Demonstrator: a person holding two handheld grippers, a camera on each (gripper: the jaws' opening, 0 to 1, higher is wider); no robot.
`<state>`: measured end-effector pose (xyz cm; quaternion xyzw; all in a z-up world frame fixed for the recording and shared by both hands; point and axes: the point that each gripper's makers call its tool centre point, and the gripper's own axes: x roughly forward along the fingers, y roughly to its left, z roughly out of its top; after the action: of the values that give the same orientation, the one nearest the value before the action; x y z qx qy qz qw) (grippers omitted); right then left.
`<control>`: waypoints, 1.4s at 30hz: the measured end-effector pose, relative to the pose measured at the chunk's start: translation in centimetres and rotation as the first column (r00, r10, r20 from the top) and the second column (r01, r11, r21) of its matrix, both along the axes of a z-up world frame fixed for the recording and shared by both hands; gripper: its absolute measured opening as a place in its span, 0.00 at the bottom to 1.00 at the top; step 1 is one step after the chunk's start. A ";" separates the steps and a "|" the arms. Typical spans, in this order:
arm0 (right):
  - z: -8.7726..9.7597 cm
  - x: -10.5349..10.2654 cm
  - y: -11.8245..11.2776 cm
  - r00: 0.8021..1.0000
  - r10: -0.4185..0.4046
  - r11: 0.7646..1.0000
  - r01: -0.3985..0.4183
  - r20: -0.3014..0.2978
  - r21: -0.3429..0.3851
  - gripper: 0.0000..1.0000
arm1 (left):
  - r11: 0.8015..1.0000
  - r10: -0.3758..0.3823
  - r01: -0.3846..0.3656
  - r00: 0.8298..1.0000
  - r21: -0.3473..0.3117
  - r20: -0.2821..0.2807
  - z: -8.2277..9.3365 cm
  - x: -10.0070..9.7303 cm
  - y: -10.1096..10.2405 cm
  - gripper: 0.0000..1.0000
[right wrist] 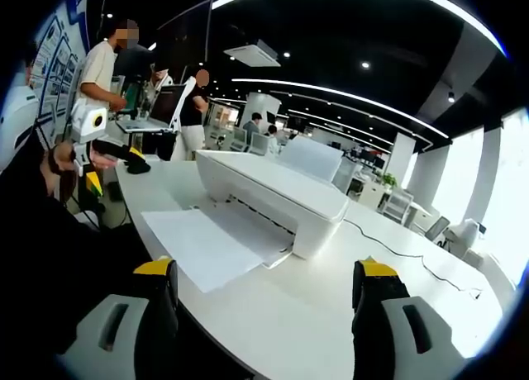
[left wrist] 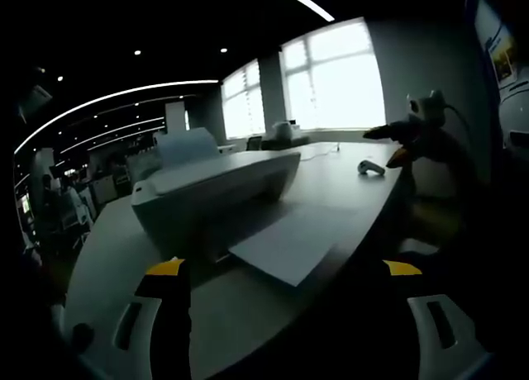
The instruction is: Remove the paper from the printer output slot and place it on top of the printer
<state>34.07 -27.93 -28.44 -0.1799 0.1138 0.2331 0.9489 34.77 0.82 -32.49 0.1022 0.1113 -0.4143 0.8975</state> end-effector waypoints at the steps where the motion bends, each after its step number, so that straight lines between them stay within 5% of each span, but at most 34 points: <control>1: 0.0 0.0 0.0 1.000 0.000 1.000 0.000 0.001 -0.001 0.82 | 1.000 -0.003 0.003 1.000 0.001 0.002 0.1 -0.1 -0.1 0.96; 42: 0.9 -0.8 0.8 0.999 0.038 0.999 -0.038 0.015 -0.014 0.82 | 1.000 -0.021 0.021 1.000 0.003 -0.014 -0.7 -0.1 -0.8 0.96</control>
<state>33.27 -27.09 -27.53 -0.1901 0.1049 0.2491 0.9438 34.70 0.06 -33.16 0.1018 0.1170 -0.4242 0.8922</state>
